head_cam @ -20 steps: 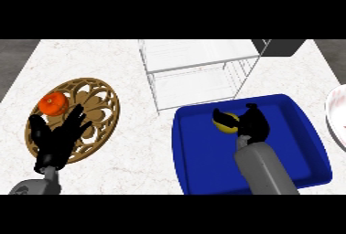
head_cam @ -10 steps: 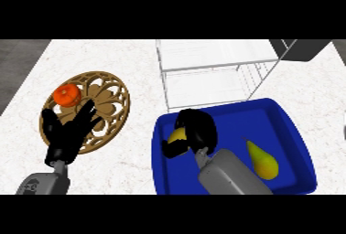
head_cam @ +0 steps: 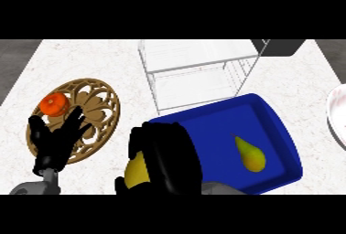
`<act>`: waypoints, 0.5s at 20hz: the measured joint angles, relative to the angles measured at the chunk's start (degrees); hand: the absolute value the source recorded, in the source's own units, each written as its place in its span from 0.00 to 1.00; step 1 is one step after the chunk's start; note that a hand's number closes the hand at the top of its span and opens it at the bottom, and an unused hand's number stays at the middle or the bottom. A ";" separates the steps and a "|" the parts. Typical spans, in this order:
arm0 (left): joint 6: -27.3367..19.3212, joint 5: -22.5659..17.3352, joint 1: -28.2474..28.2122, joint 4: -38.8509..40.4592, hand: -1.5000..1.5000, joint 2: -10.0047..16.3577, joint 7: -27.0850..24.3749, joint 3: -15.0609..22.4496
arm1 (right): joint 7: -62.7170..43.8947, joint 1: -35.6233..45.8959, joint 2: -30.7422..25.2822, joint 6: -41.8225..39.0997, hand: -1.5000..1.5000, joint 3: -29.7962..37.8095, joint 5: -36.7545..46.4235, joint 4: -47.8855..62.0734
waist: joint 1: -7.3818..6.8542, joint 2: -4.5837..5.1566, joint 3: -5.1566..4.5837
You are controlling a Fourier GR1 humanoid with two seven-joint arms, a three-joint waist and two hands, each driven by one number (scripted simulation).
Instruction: Pick the lemon from the tray and place it in the tiered shelf
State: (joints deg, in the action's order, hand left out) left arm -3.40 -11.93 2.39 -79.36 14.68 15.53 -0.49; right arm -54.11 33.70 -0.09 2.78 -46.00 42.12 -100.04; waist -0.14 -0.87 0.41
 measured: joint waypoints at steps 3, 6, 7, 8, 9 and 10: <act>0.05 -0.05 -0.44 -0.82 0.50 0.08 0.71 -0.09 | -5.30 3.70 -0.13 -3.65 1.00 2.38 1.56 -7.87 | 0.39 0.01 -0.06; 0.05 0.10 -0.55 -0.90 0.50 0.01 0.65 -0.27 | -8.20 7.81 -0.36 -7.20 1.00 6.20 1.06 -13.92 | 0.51 0.07 -0.10; 0.24 -0.15 -0.81 -1.47 0.50 -0.11 0.72 -0.24 | -8.83 9.71 -0.42 -8.13 1.00 8.09 0.51 -14.78 | 0.43 0.09 -0.13; 0.53 -0.03 -0.80 -0.99 0.50 -0.12 0.13 -0.26 | -8.99 11.28 -0.45 -9.14 1.00 10.38 -0.11 -15.09 | 0.47 0.13 -0.12; 0.26 0.28 -1.02 -1.22 0.50 -0.49 -0.17 -0.02 | -9.39 12.80 -0.49 -9.97 1.00 12.15 -0.63 -15.59 | 0.46 0.13 -0.10; -0.40 0.73 -1.00 -1.71 0.50 -0.86 0.40 0.32 | -9.96 14.48 -0.52 -10.40 1.00 13.25 -0.80 -15.60 | 0.39 0.13 -0.09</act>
State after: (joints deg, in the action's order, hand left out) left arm -3.80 -11.20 1.38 -81.07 13.83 15.93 -0.17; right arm -64.07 48.18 -0.61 -7.62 -32.74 41.32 -115.64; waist 0.25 -0.74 0.32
